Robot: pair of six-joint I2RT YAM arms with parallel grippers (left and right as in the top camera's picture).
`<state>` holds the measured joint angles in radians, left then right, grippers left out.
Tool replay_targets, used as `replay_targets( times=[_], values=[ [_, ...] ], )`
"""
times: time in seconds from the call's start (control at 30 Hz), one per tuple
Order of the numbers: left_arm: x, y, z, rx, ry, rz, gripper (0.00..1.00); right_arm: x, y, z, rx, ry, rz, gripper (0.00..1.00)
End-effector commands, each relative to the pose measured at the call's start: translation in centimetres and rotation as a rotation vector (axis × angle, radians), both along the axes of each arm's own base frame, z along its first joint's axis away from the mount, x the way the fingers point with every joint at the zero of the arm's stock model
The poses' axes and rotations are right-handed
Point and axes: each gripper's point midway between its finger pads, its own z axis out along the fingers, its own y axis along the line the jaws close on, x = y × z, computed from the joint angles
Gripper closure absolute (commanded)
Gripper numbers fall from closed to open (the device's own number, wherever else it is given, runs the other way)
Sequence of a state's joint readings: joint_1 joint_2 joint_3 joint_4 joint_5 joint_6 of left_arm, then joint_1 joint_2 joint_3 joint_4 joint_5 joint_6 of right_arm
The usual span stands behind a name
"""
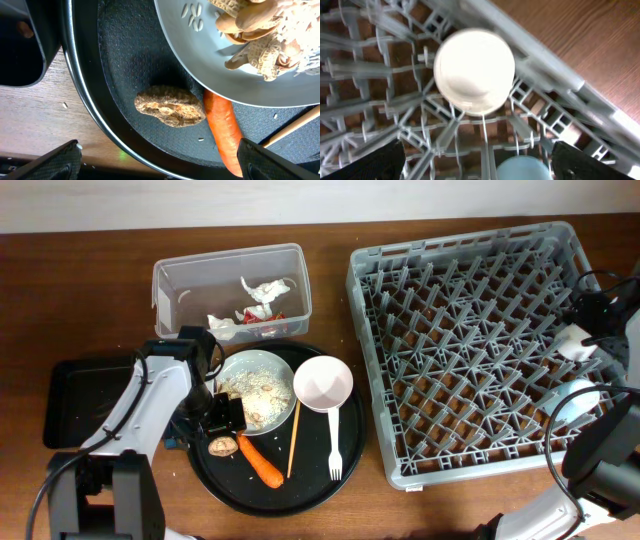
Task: Sort waste into correct bins and load items into the dishwasher rack
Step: 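Place the white cup upside down in the rack's right side, then grasp the rim of the white bowl on the plate with the right gripper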
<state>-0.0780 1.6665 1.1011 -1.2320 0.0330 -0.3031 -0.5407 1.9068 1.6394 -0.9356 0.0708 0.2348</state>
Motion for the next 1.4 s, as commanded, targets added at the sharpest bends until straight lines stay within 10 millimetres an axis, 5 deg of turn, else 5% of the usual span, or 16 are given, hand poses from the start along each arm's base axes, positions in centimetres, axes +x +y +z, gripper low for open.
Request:
replay_targets(
  times=[0.0,0.1,0.17,0.23,0.37,0.57,0.67,0.77,1.07,1.23,1.37],
  values=[
    [-0.1,0.1,-0.1,0.003,0.004,-0.003,0.01,0.4,1.8,5.0,0.045,-0.120,0.036,0.03],
    [0.0,0.1,-0.1,0.002,0.000,-0.003,0.01,0.2,6.5,9.4,0.151,-0.246,0.202,0.03],
    [0.3,0.1,-0.2,0.001,-0.013,-0.003,0.01,-0.9,12.1,12.3,0.189,-0.278,0.396,0.04],
    [0.4,0.1,-0.2,0.001,-0.019,-0.003,0.01,-2.0,17.4,13.2,0.204,-0.238,0.550,0.04],
    [0.5,0.1,-0.2,0.001,-0.023,-0.003,0.01,-5.1,31.3,11.9,0.305,-0.071,0.865,0.12],
    [0.7,0.1,-0.3,0.000,-0.030,-0.004,0.01,-9.6,42.8,5.9,0.239,0.103,1.047,0.11],
    [0.8,0.1,-0.3,0.000,-0.033,-0.004,0.01,-10.3,45.3,1.6,0.231,0.149,1.103,0.11],
    [0.8,0.1,-0.3,0.000,-0.033,-0.003,0.01,-9.4,45.5,-2.4,0.191,0.193,1.034,0.12],
    [0.7,0.1,-0.3,0.000,-0.032,-0.003,0.01,-7.4,46.7,-10.0,0.175,0.281,0.987,0.19],
    [0.7,0.1,-0.3,0.000,-0.031,-0.003,0.01,-7.1,46.9,-9.9,0.177,0.271,0.988,0.57],
    [0.7,0.1,-0.3,0.000,-0.030,-0.003,0.01,-5.9,47.7,-7.0,0.185,0.193,0.995,0.71]
  ],
)
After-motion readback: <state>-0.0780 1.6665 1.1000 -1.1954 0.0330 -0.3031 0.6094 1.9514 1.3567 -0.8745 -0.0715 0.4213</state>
